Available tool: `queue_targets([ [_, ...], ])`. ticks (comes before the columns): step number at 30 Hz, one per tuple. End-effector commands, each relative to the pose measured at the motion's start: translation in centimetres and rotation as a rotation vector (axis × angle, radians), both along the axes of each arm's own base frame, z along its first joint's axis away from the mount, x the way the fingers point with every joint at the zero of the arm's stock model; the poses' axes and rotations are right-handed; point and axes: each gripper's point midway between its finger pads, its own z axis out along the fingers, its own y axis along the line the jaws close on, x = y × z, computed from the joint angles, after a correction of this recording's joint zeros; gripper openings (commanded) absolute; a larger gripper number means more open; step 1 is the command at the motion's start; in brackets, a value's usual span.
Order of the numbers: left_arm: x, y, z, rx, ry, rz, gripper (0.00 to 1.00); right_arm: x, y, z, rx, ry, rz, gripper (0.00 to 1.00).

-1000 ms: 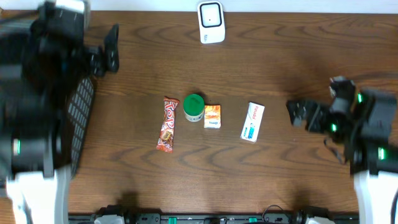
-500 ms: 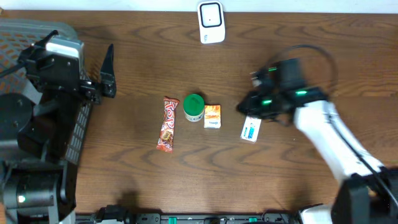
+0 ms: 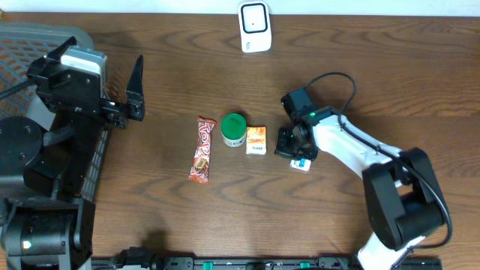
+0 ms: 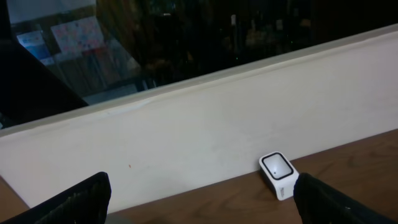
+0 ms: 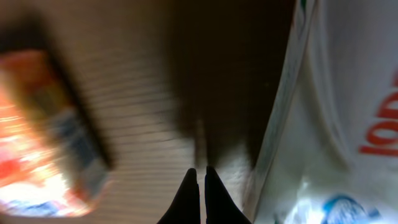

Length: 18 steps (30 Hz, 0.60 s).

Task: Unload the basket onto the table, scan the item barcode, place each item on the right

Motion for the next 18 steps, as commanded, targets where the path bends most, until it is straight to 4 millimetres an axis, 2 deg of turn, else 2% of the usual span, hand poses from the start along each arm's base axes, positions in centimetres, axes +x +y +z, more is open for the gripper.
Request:
queue_targets([
  [1, -0.1, -0.2, 0.0, 0.02, -0.013, -0.008, 0.94, -1.1, -0.5, -0.8, -0.039, 0.06, 0.017, 0.01],
  [3, -0.1, -0.2, 0.0, 0.02, -0.012, -0.008, 0.94, -2.4, -2.0, -1.1, -0.111, 0.107, 0.035, 0.01],
  [6, -0.1, -0.2, 0.0, 0.02, -0.012, -0.008, 0.94, -4.6, -5.7, -0.9, -0.293, 0.186, 0.024, 0.01],
  [10, 0.0, -0.2, -0.1, 0.02, -0.009, -0.008, 0.94, -5.9, -10.0, 0.0, -0.477, 0.238, -0.024, 0.01],
  [14, 0.3, -0.2, -0.5, 0.02, -0.009, -0.008, 0.94, -4.5, -12.2, 0.8, -0.561, 0.196, -0.052, 0.01],
  [17, 0.5, -0.2, -0.9, 0.02, -0.008, -0.008, 0.94, -2.6, -13.1, 1.8, -0.59, 0.145, -0.085, 0.01],
  [18, 0.6, -0.2, -1.0, 0.02, -0.009, -0.008, 0.94, -1.1, -13.1, 2.6, -0.569, 0.109, -0.104, 0.01],
])
